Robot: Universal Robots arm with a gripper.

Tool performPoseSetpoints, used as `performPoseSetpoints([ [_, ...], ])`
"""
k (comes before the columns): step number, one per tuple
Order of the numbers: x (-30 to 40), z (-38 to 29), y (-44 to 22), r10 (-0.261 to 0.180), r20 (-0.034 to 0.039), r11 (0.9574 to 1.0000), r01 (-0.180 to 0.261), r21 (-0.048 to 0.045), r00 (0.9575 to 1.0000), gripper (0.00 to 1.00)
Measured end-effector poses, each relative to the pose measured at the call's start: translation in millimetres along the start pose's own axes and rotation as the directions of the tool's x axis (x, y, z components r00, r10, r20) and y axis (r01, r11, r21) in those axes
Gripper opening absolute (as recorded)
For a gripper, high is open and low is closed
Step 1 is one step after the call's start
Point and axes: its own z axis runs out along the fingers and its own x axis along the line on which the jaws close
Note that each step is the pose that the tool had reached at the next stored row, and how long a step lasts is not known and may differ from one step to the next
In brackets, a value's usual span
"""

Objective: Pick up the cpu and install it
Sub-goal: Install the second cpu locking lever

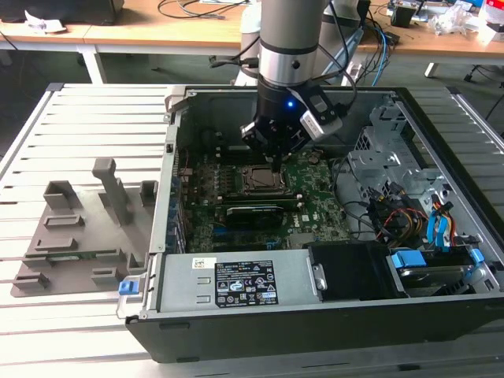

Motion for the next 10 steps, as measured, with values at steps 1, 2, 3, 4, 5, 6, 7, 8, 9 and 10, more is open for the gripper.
performPoseSetpoints([
  [1,0.1,0.2,-1.2,0.000,-0.0002,1.0000,0.000,0.0003,1.0000,0.11],
  [2,0.4,0.7,-3.3,0.000,-0.0001,1.0000,0.000,0.0001,1.0000,0.11],
  [3,0.7,1.2,-5.7,0.000,0.0000,1.0000,0.000,0.0000,1.0000,0.11],
  [4,0.9,1.6,-7.4,0.000,-0.0001,1.0000,0.000,0.0000,1.0000,0.11],
  [5,1.0,1.9,-8.9,0.000,0.0000,1.0000,0.000,-0.0002,1.0000,0.11],
  [6,1.2,2.1,-10.3,0.000,0.0000,1.0000,0.000,-0.0003,1.0000,0.11],
  [7,1.3,2.3,-11.4,0.000,-0.0001,1.0000,0.000,-0.0004,1.0000,0.11],
  [8,1.5,2.5,-12.6,0.000,-0.0001,1.0000,0.000,-0.0006,1.0000,0.11],
  [9,1.7,2.8,-14.1,0.000,0.0001,1.0000,0.000,-0.0011,1.0000,0.11],
  [10,1.8,3.0,-15.5,0.000,0.0001,1.0000,0.000,-0.0020,1.0000,0.11],
])
